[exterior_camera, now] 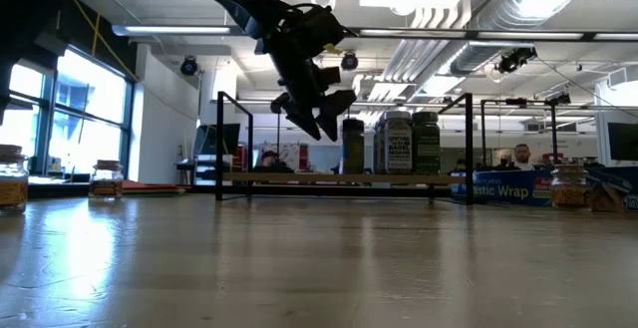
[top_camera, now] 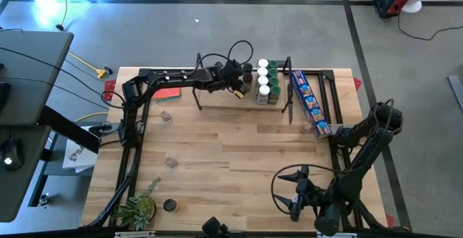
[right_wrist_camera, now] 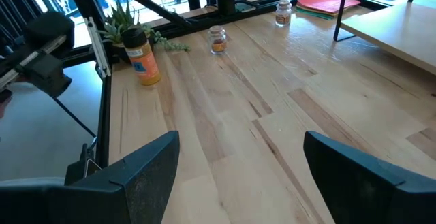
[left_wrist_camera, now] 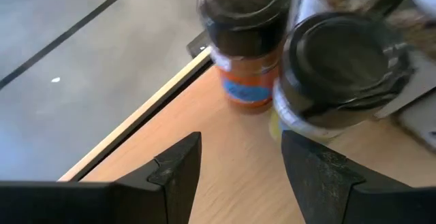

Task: Shelf spices
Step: Put the top left black seasoning bottle on the shelf aligned with the other black seasoning bottle, then put the left black seasoning bottle on the shelf aligned with the other black seasoning bottles

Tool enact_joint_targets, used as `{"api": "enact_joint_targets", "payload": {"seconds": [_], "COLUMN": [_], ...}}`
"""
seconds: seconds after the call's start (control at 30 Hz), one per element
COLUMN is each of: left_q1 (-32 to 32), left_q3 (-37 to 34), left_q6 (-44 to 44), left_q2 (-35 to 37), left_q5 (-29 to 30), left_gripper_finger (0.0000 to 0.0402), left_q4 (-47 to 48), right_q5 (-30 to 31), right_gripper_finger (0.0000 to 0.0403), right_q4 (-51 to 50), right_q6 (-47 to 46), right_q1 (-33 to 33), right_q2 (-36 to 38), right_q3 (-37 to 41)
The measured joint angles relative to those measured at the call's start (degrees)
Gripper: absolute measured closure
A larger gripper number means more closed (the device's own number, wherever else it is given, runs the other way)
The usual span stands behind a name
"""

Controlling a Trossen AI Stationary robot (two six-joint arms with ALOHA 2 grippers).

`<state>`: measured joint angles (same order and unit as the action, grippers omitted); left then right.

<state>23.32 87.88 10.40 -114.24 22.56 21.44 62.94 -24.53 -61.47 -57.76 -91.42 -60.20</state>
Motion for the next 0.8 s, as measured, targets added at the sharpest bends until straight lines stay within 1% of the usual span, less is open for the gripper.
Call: {"api": "enact_joint_targets", "payload": {"seconds": [0.1,0.23,0.3,0.4,0.5,0.57,0.67,0.8], "left_q1": [0.00,-0.74,-1.87,-5.37,-11.00,-16.30,-25.91,-39.77], "left_q3": [0.02,0.04,0.04,0.04,0.04,0.09,0.09,0.13], "left_q6": [-0.55,-3.04,-4.31,-5.01,-4.38,-2.62,-0.23,2.58], "left_q2": [0.65,3.72,5.98,10.32,15.18,18.39,22.00,23.96], "left_q5": [1.92,3.22,3.50,3.71,4.10,5.37,7.12,8.14], "left_gripper_finger": [0.0205,0.0205,0.0205,0.0205,0.0205,0.0205,0.0205,0.0205], "left_q4": [2.22,6.44,10.42,17.65,24.85,28.85,33.08,35.02], "right_q5": [-0.02,-0.02,-0.02,-0.02,0.27,0.71,1.89,2.87], "right_gripper_finger": [0.0094,0.0094,0.0094,0.0094,0.0094,0.0094,0.0094,0.0094], "right_q4": [-0.01,0.00,-0.02,-0.02,-0.02,-0.02,0.00,-0.02], "right_q6": [0.00,0.00,-0.02,0.00,0.42,0.48,1.42,1.53], "right_q1": [0.00,0.00,0.00,0.02,0.00,0.00,0.01,0.02], "right_q2": [0.00,0.00,0.00,0.00,0.00,0.00,-0.01,0.00], "right_q3": [0.00,0.00,0.00,0.00,0.00,0.00,0.00,0.00]}}
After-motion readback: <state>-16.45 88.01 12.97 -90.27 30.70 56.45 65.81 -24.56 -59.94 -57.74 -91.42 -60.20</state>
